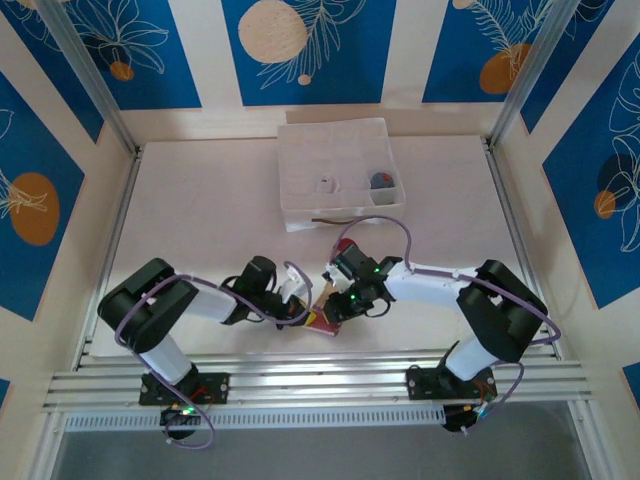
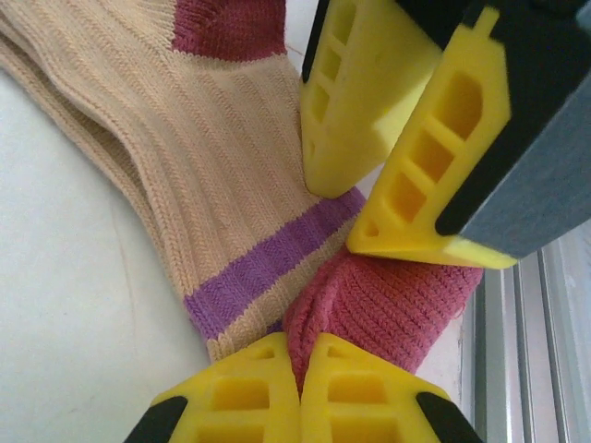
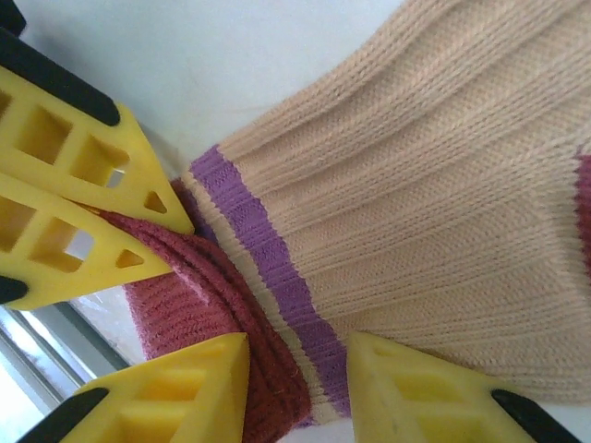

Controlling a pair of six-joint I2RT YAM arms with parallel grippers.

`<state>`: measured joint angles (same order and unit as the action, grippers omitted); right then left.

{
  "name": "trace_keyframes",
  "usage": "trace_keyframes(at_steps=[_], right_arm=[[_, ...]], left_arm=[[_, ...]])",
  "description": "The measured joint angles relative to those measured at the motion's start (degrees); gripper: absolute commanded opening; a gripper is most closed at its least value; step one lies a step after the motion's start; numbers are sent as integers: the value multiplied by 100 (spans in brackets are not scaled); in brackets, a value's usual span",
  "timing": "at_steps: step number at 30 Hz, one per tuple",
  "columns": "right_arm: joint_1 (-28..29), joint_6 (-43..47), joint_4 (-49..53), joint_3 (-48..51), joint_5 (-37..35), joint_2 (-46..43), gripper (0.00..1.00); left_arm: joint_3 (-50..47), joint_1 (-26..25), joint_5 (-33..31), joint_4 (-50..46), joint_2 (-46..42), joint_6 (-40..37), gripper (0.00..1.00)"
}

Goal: Roll the socks

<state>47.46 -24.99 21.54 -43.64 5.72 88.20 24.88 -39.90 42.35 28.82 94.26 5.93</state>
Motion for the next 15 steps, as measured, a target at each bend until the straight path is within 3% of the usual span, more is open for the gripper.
trace_keyframes(at_steps=[4, 6, 9, 15], right_arm=[[129, -70, 35, -13, -111, 0, 34], [181, -96, 33, -13, -131, 2, 33], [251, -131, 31, -15, -131, 59, 31], [116, -177, 74, -129, 103, 280, 30]], left_arm=[[90, -2, 0, -166, 11, -11, 2], [101, -4, -4, -190, 11, -55, 18], [98, -15, 2, -166, -2, -52, 28], [-181, -35, -219, -146, -549, -645, 30]])
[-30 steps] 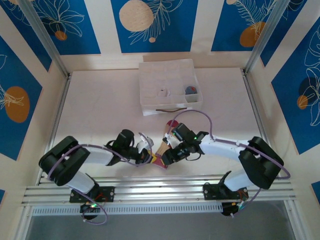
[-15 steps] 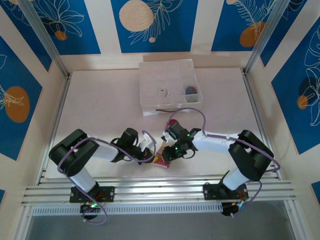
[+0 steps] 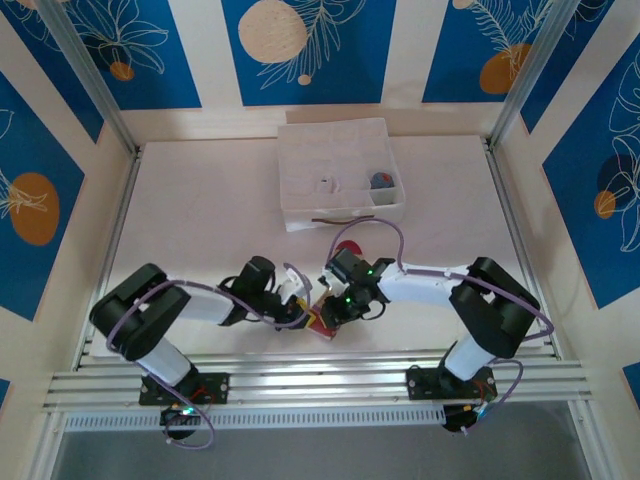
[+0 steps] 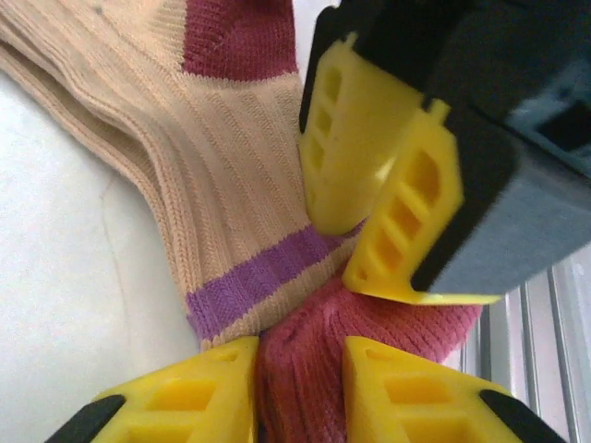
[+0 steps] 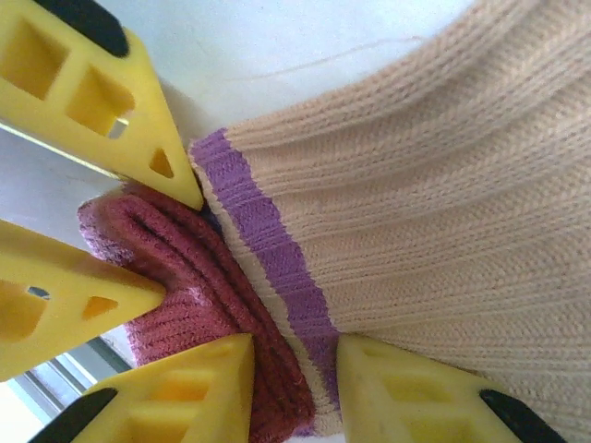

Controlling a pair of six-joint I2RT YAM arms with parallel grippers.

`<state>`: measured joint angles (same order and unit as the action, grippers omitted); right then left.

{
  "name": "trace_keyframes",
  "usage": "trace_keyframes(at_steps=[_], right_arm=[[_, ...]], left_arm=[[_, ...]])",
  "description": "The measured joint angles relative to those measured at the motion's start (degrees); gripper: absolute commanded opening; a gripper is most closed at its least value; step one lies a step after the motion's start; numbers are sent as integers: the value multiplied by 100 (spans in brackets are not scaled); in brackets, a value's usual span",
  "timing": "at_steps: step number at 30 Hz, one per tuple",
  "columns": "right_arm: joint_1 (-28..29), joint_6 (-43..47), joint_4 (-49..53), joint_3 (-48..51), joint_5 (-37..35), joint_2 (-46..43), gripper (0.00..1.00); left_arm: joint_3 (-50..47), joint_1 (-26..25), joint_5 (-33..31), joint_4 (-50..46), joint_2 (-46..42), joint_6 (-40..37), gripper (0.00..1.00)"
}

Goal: Roll the socks

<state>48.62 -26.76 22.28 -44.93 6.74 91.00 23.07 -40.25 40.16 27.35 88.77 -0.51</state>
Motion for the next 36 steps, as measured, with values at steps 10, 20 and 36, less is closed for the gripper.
trace_keyframes(at_steps=[10, 20, 36], right_arm=[[-437, 74, 17, -7, 688, 160, 30], [-597, 162, 55, -37, 992, 264, 30], [-765, 221, 114, -85, 1309, 396, 29]], left_arm=[[-444, -122, -595, -223, -1991, -1729, 42], [-400, -940, -1561, -678, -1749, -3147, 48], [125, -1495, -2328, -841, -503, -4144, 29]])
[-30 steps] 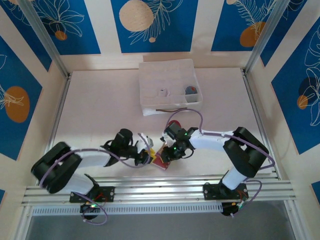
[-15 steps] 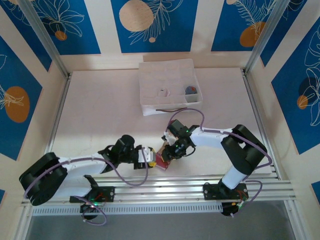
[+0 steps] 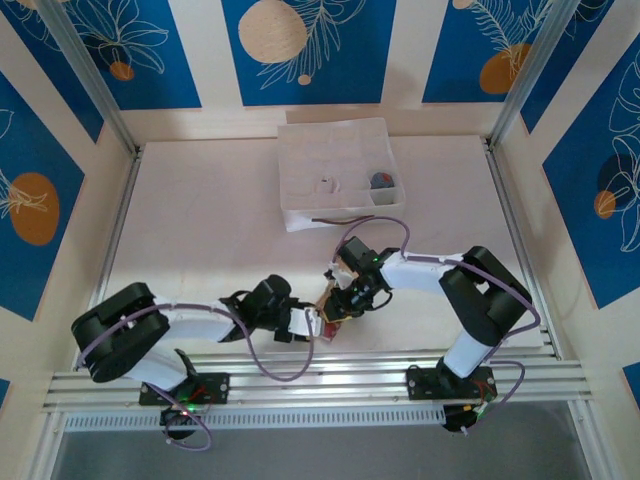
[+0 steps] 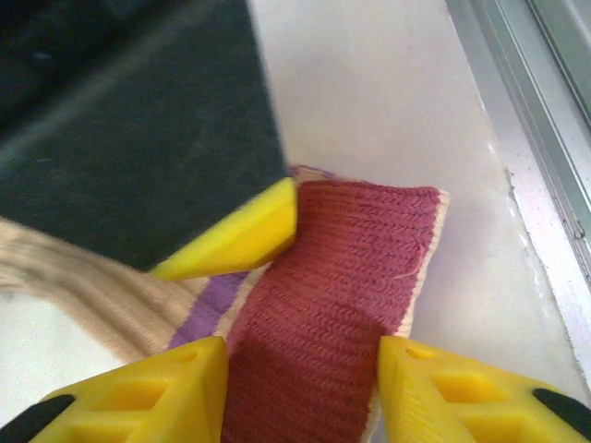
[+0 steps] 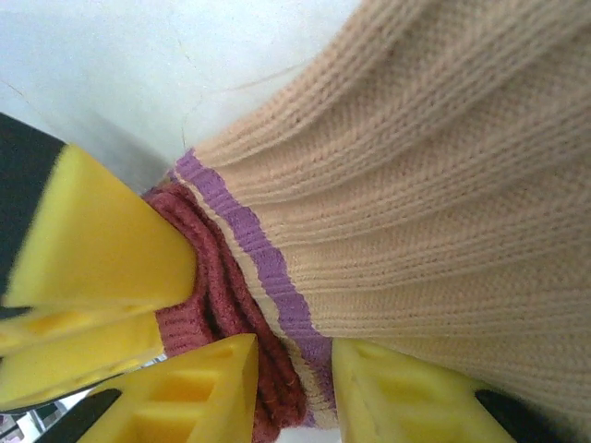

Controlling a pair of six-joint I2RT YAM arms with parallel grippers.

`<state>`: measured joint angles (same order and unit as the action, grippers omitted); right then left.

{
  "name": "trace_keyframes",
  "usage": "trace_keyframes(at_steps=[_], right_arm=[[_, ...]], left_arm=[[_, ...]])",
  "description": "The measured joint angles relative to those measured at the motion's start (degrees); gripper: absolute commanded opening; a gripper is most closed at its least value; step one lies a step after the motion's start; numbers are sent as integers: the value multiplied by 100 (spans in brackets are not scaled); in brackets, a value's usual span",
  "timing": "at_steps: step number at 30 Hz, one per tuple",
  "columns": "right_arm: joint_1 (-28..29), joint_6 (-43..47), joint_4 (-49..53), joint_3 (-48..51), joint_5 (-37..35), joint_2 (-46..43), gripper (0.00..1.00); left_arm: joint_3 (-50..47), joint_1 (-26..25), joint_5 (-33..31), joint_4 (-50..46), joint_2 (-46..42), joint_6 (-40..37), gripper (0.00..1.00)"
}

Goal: Roll the socks

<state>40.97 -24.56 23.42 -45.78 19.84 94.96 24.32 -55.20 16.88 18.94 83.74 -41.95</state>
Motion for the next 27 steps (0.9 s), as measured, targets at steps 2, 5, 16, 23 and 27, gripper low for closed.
trace_keyframes(at_steps=[2, 5, 16, 23, 27], right_arm=[[-17, 0, 13, -9, 26, 15, 29], [-20, 0, 20, -7, -4, -4, 31], [-437, -348, -671, 1445, -455, -2177, 27], [-509, -638, -1626, 2133, 15, -2332, 37], [-511, -721, -1908, 2232, 144, -2129, 44]], left_arm=[[94, -57, -50, -76, 50, -26, 9], [354, -118, -68, -409, 116, -22, 0], [1987, -96, 780, -2142, 1132, 1032, 0], [2568, 103, 1587, -2544, 1687, 1869, 0], [2750, 321, 2085, -2710, 1908, 2297, 0]])
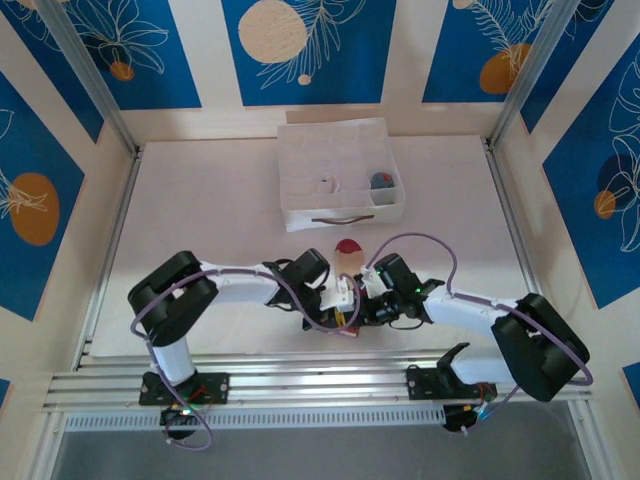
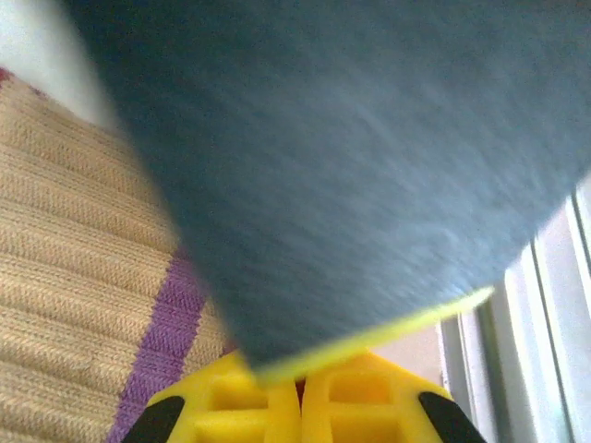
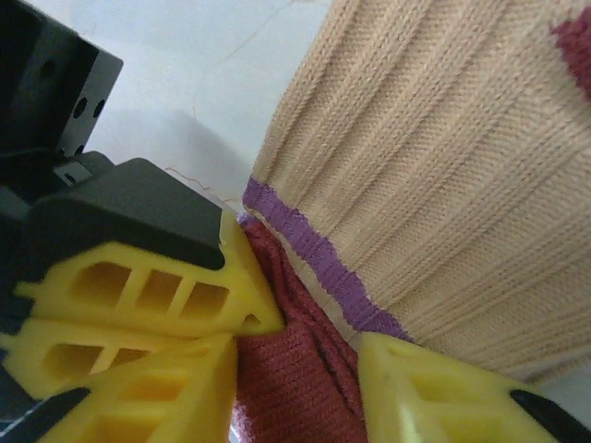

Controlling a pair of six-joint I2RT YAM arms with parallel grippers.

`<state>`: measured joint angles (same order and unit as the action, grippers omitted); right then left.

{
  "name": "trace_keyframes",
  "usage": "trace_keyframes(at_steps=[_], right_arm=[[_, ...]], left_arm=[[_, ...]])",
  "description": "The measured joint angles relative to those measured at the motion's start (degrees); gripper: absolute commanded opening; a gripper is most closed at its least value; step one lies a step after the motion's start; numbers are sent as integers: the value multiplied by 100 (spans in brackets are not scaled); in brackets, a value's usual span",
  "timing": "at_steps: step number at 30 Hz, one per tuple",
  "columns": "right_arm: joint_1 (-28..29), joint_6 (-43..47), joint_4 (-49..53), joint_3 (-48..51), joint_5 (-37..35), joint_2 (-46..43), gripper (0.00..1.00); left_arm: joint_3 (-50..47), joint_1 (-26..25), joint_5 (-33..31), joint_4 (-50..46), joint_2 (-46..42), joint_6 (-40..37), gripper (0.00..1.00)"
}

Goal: Roll the socks

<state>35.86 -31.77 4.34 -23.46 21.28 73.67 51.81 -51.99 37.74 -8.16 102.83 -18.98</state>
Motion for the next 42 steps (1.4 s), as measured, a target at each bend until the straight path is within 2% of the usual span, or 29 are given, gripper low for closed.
trace_keyframes(at_steps=[5, 8, 12, 15, 20, 24, 27, 31, 34, 42], right_arm=[[2, -13, -140, 0, -11, 33, 44], [28, -11, -181, -2, -76, 37, 38], [118, -103, -151, -105, -243, 136, 12], [142, -238, -101, -212, -352, 269, 0], [81, -310, 144, -352, -411, 463, 0], [-186, -264, 507, -603, -251, 754, 0], [-352, -184, 739, -778, -81, 968, 0], [-446, -61, 986, -988, 107, 1202, 0], [-476, 48, 1152, -1123, 192, 1338, 0], [-520, 260, 1344, -1257, 343, 1499, 0]], left_arm=[[240, 247, 546, -264, 284, 485, 0], [273, 352, 741, -304, 354, 728, 0], [271, 422, 796, -317, 354, 981, 3], [271, 470, 796, -323, 354, 1086, 12], [-190, 514, 743, 243, 22, 949, 31], [-1513, 575, 494, 1392, -1189, 505, 49], [-2098, 573, 227, 2044, -1937, 96, 57], [-2413, 472, -328, 2662, -2441, -581, 60], [-2446, 306, -721, 2865, -2472, -1025, 60], [-2201, 7, -981, 3021, -1696, -1615, 60]])
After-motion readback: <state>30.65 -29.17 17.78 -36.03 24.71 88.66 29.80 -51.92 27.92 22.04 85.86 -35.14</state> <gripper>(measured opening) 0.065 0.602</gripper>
